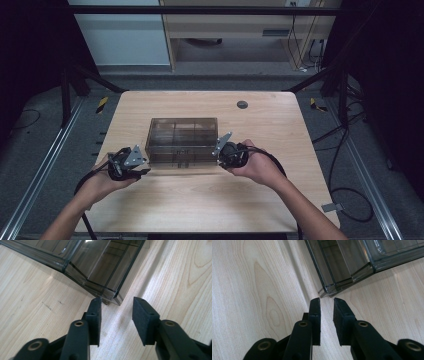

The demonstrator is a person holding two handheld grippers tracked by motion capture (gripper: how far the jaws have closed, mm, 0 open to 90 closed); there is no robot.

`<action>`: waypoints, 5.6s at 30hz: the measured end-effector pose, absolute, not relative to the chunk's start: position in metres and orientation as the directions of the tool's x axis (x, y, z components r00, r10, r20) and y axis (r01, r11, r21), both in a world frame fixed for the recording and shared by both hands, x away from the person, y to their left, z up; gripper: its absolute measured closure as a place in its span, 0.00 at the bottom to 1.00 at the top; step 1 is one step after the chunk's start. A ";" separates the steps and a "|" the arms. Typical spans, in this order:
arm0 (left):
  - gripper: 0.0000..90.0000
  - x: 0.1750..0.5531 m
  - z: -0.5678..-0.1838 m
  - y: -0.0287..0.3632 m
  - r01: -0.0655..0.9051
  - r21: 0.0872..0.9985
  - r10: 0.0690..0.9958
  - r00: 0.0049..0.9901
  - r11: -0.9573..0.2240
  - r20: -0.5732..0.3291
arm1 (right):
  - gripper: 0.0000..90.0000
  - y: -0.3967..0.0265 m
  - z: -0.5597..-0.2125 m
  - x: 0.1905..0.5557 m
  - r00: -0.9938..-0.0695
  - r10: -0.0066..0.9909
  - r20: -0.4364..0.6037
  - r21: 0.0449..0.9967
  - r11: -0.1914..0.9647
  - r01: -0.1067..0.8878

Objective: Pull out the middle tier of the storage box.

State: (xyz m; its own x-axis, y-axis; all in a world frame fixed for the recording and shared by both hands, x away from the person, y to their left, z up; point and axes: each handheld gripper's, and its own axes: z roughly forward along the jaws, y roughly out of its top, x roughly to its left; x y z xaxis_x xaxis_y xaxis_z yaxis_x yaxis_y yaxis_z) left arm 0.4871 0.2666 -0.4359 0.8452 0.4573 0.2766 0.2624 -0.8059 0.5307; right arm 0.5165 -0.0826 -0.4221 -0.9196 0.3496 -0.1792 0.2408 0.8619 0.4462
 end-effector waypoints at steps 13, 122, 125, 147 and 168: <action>0.83 0.496 -0.431 0.267 0.270 0.505 0.432 0.870 -0.820 0.236 | 0.92 -0.071 -0.422 0.520 -0.934 0.306 -0.185 0.408 0.888 0.211; 0.95 0.450 -0.438 0.264 0.245 0.465 0.385 0.893 -0.851 0.234 | 0.98 -0.068 -0.430 0.471 -0.952 0.251 -0.174 0.377 0.910 0.171; 0.95 0.449 -0.438 0.265 0.248 0.470 0.389 0.892 -0.847 0.230 | 0.98 -0.068 -0.431 0.472 -0.953 0.252 -0.168 0.380 0.909 0.174; 0.40 0.433 -0.442 0.268 0.307 0.542 0.495 0.834 -0.782 0.244 | 0.61 -0.100 -0.426 0.471 -0.920 0.363 -0.150 0.451 0.853 0.263; 0.08 0.403 -0.453 0.256 0.365 0.663 0.665 0.696 -0.654 0.272 | 0.29 -0.186 -0.427 0.484 -0.789 0.585 -0.186 0.532 0.736 0.419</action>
State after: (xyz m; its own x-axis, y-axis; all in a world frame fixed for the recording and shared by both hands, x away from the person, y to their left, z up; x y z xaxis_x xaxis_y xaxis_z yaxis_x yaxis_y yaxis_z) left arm 0.4030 0.2558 -0.4525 0.6959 0.6645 0.2722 0.3650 -0.6538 0.6628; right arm 0.4837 -0.1864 -0.4268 -0.7894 0.5849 -0.1865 0.4193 0.7355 0.5322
